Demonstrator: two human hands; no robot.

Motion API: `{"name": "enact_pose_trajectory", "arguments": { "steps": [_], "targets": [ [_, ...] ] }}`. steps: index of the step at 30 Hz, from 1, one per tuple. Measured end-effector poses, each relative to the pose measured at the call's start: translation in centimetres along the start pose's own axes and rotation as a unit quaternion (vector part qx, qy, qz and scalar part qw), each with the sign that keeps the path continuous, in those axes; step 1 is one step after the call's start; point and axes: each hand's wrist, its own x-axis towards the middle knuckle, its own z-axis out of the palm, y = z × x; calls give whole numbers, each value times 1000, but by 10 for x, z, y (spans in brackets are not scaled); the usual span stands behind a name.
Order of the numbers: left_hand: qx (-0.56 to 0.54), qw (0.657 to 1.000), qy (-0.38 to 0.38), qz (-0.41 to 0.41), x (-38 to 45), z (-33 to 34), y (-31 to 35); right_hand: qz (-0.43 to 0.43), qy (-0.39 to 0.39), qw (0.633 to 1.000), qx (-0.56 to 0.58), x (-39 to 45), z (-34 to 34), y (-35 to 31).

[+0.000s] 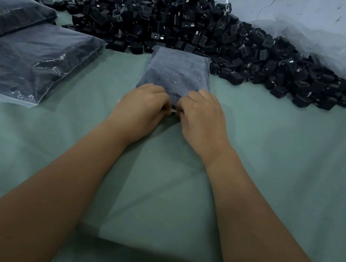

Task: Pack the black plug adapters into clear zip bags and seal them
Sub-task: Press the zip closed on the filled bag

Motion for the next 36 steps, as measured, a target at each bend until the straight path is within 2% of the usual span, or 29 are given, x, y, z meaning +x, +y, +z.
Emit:
{"name": "enact_pose_trajectory", "arguments": {
  "steps": [13,36],
  "targets": [
    [-16,1000,14,-8,-1,-4,1,18,24,998,56,-2,-2,1],
    [-2,1000,17,4,-1,-2,1,-3,9,999,44,-1,-2,-2]
  ]
}}
